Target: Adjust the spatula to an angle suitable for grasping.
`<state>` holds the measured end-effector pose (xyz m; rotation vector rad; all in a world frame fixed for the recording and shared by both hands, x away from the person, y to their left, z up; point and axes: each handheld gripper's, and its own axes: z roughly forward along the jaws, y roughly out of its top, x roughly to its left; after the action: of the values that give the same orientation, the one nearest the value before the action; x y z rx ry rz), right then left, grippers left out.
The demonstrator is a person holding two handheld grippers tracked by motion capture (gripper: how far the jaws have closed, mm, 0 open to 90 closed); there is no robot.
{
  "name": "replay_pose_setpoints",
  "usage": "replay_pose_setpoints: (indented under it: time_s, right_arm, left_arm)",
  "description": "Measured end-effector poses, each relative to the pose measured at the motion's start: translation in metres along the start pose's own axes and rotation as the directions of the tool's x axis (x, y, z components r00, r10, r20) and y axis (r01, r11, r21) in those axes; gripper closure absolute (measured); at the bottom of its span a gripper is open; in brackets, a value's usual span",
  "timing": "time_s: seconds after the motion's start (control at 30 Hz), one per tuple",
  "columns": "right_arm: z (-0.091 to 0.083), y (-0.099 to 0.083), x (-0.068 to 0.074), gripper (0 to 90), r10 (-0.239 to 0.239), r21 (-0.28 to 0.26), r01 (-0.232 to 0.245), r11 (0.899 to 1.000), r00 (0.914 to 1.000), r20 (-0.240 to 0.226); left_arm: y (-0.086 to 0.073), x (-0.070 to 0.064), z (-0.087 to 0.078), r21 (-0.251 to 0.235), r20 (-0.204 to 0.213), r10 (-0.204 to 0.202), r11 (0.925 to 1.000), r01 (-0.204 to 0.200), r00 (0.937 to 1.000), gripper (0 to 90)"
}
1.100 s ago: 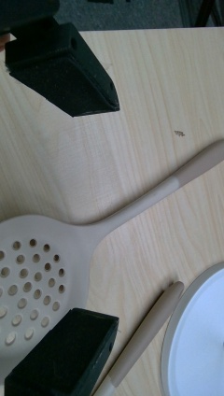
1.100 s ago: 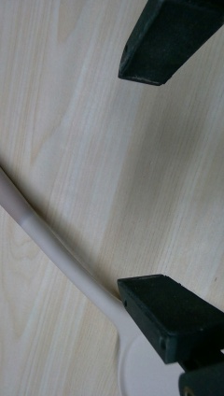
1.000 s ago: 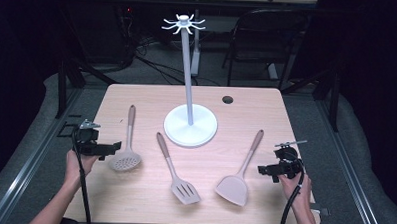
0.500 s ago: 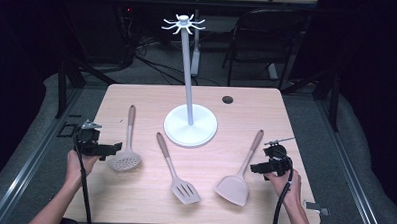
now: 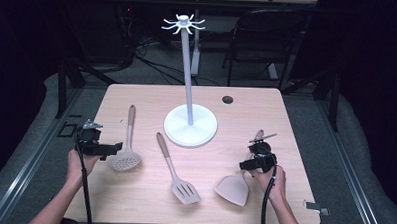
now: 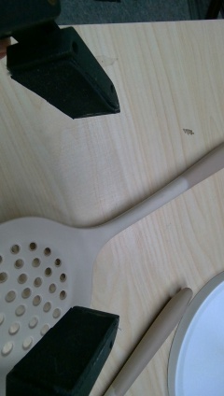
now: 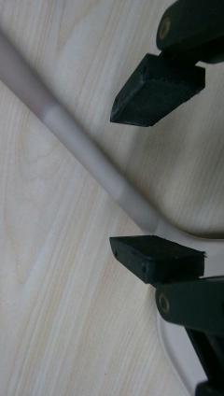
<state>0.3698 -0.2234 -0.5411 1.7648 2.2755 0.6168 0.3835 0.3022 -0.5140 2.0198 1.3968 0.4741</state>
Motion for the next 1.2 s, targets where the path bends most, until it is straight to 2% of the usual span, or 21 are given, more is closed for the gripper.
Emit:
replay_pose_setpoints:
  time_s: [0.03,0.07,0.13,0.23,0.27,0.3,0.33,0.47,0.5,0.6,0.63,0.7,0.73,0.8,1.0,1.03,1.07,1.1,1.13,1.17,1.2]
  right_arm:
    - [0.000,0.001,-0.001,36.3,-0.020,0.020,0.020,1.000,0.9998,-0.003]
    - [0.003,0.003,0.000,38.1,-0.015,0.028,0.015,0.999,0.9999,0.007]
    - [0.005,0.003,0.000,40.5,0.000,0.031,0.000,1.000,1.0000,-0.004]
    - [0.007,0.004,0.000,44.4,-0.003,0.048,0.003,0.999,1.0000,-0.002]
    - [0.007,0.004,0.000,44.4,-0.003,0.048,0.003,0.999,1.0000,-0.002]
    - [0.009,0.003,0.001,46.3,0.007,0.032,-0.006,0.999,0.9996,-0.027]
    - [0.008,0.003,0.001,49.0,0.010,0.033,-0.009,0.999,0.9995,-0.029]
    - [0.009,0.002,0.000,50.5,0.028,0.032,-0.027,0.999,0.9988,-0.040]
    - [0.008,0.003,-0.001,50.9,0.018,0.049,-0.017,0.999,0.9995,-0.026]
    - [0.012,0.002,-0.001,51.8,0.039,0.030,-0.038,0.999,0.9975,-0.059]
    - [0.010,0.002,-0.002,52.0,0.025,0.051,-0.023,0.998,0.9990,-0.037]
    - [0.012,0.002,-0.001,53.1,0.045,0.027,-0.043,0.999,0.9967,-0.067]
    - [0.013,0.001,0.000,53.8,0.064,0.010,-0.064,0.998,0.9962,-0.059]
    - [0.012,0.002,-0.002,55.6,0.039,0.034,-0.037,0.999,0.9966,-0.072]
    - [0.010,0.003,-0.002,59.8,0.030,0.055,-0.026,0.998,0.9962,-0.081]
    - [0.008,0.003,-0.003,60.2,0.019,0.072,-0.015,0.997,0.9979,-0.062]
    - [0.010,0.003,-0.003,60.5,0.036,0.058,-0.031,0.998,0.9959,-0.083]
    - [0.007,0.004,-0.005,61.0,0.016,0.083,-0.011,0.997,0.9981,-0.059]
    - [0.007,0.004,-0.005,61.0,0.016,0.083,-0.011,0.997,0.9981,-0.059]
    - [0.008,0.003,-0.005,62.1,0.033,0.073,-0.027,0.997,0.9960,-0.083]
    - [0.008,0.003,-0.005,62.6,0.032,0.075,-0.026,0.997,0.9960,-0.084]
  left_arm:
    - [0.000,0.000,0.000,0.003,0.000,0.002,1.0000,-0.002,1.0000,2.3]
    - [0.000,0.000,0.001,0.002,-0.001,0.002,1.0000,-0.002,1.0000,2.6]
    - [0.001,-0.001,0.002,0.005,0.000,0.007,1.0000,-0.007,1.0000,2.8]
    - [0.001,-0.001,0.002,0.009,0.001,0.013,0.9999,-0.013,0.9999,3.3]
    - [0.002,-0.002,0.002,0.009,0.001,0.015,0.9998,-0.015,0.9999,3.3]
    - [0.002,-0.002,0.002,0.009,-0.001,0.016,0.9998,-0.016,0.9999,3.5]
    - [0.002,-0.002,0.002,0.010,-0.001,0.016,0.9998,-0.016,0.9999,3.7]
    - [0.001,-0.002,0.003,0.014,-0.001,0.015,0.9998,-0.015,0.9999,4.2]
    - [0.001,-0.002,0.003,0.014,-0.001,0.013,0.9998,-0.013,0.9999,4.3]
    - [0.001,-0.002,0.003,0.016,0.000,0.015,0.9998,-0.015,0.9999,4.4]
    - [0.001,-0.002,0.003,0.016,0.001,0.016,0.9997,-0.016,0.9999,4.5]
    - [0.001,-0.002,0.002,0.016,0.001,0.016,0.9997,-0.016,0.9999,4.6]
    - [0.001,-0.002,0.002,0.015,0.002,0.014,0.9998,-0.014,0.9999,4.6]
    - [0.000,-0.001,0.002,0.010,0.001,0.010,0.9999,-0.010,1.0000,4.7]
    - [-0.001,0.001,0.001,0.004,0.007,-0.002,1.0000,0.002,1.0000,4.2]
    - [-0.001,0.002,0.001,0.006,0.008,-0.002,1.0000,0.002,1.0000,4.2]
    - [-0.001,0.002,0.001,0.006,0.008,-0.002,1.0000,0.002,1.0000,4.2]
    - [-0.001,0.002,0.001,0.007,0.008,0.000,1.0000,0.000,1.0000,4.3]
    - [-0.001,0.002,0.001,0.007,0.008,0.000,1.0000,0.000,1.0000,4.3]
    - [-0.001,0.002,0.001,0.008,0.008,0.000,1.0000,-0.001,1.0000,4.3]
    - [-0.001,0.002,0.001,0.009,0.008,0.001,1.0000,-0.001,1.0000,4.3]
